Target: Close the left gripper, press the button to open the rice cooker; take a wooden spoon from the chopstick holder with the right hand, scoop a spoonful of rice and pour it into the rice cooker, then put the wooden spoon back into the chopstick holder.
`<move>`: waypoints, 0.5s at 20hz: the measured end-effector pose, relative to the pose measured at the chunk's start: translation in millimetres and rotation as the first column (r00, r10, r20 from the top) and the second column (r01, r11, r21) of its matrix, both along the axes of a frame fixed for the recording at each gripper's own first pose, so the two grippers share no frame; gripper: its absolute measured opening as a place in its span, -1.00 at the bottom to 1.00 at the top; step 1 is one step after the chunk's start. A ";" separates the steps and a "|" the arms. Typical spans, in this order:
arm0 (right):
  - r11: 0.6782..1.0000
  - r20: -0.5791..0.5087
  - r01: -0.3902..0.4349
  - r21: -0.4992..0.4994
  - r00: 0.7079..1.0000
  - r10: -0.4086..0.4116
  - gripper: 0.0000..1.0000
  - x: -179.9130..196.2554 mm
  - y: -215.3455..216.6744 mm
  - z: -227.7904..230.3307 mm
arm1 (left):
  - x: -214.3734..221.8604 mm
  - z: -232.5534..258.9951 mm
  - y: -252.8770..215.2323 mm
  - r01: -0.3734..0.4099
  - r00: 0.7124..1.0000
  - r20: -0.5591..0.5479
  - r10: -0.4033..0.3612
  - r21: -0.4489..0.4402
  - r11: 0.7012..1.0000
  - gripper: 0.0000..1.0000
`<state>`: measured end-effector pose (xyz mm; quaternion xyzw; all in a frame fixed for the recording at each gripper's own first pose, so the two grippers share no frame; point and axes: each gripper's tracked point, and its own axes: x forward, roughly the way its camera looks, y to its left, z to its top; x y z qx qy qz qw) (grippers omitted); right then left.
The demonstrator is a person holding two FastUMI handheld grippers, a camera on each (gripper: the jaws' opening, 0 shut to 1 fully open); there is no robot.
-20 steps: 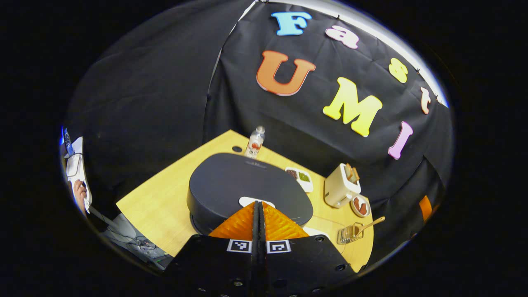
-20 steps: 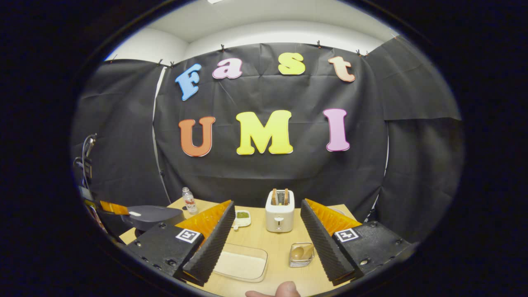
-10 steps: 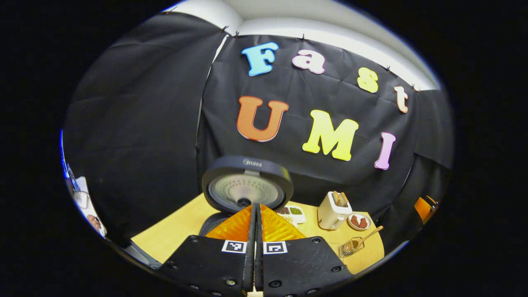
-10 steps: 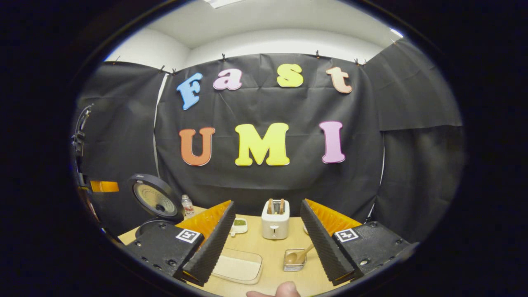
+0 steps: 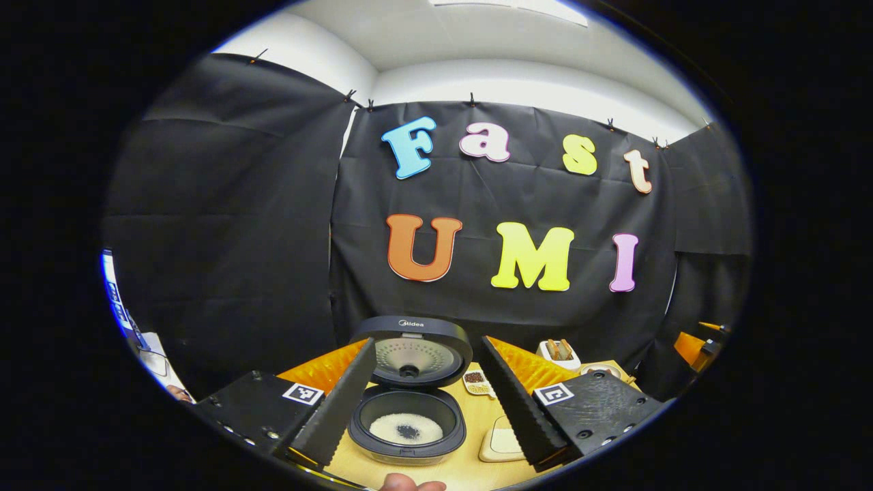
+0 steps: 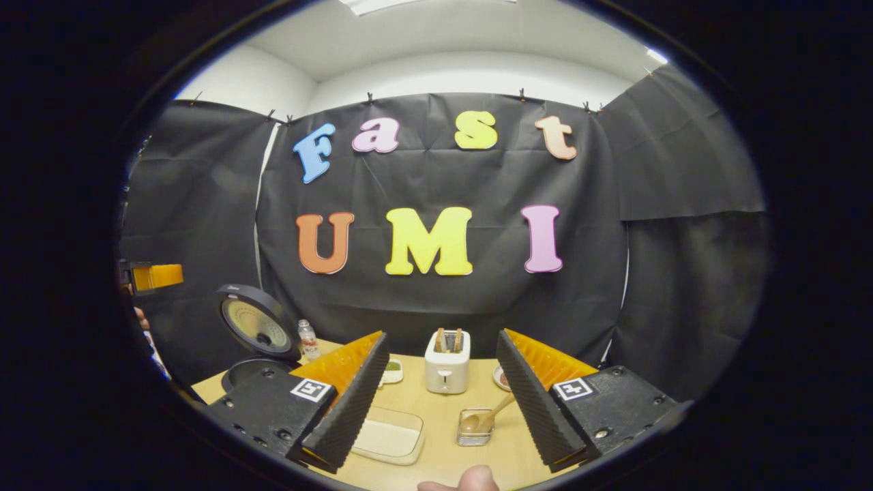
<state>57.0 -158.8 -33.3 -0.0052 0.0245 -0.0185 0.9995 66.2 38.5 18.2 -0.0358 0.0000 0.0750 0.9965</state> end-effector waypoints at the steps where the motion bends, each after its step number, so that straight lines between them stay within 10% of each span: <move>1: 1.000 -0.012 -0.009 0.001 1.000 0.009 0.94 0.0 -0.8 -3.6 | -2.4 -2.8 -2.9 -0.002 1.000 -0.003 0.002 0.013 1.000 0.89; 3: 0.999 -0.038 -0.027 0.018 0.999 0.027 0.96 1.0 -4.8 -15.4 | -6.8 -4.8 -8.8 0.002 1.000 -0.011 -0.002 0.020 1.000 0.66; 10: 0.999 -0.172 -0.017 0.034 0.985 0.022 1.00 21.3 -45.2 -90.0 | -15.9 -10.7 -27.8 -0.008 1.000 -0.012 0.009 0.033 0.999 0.89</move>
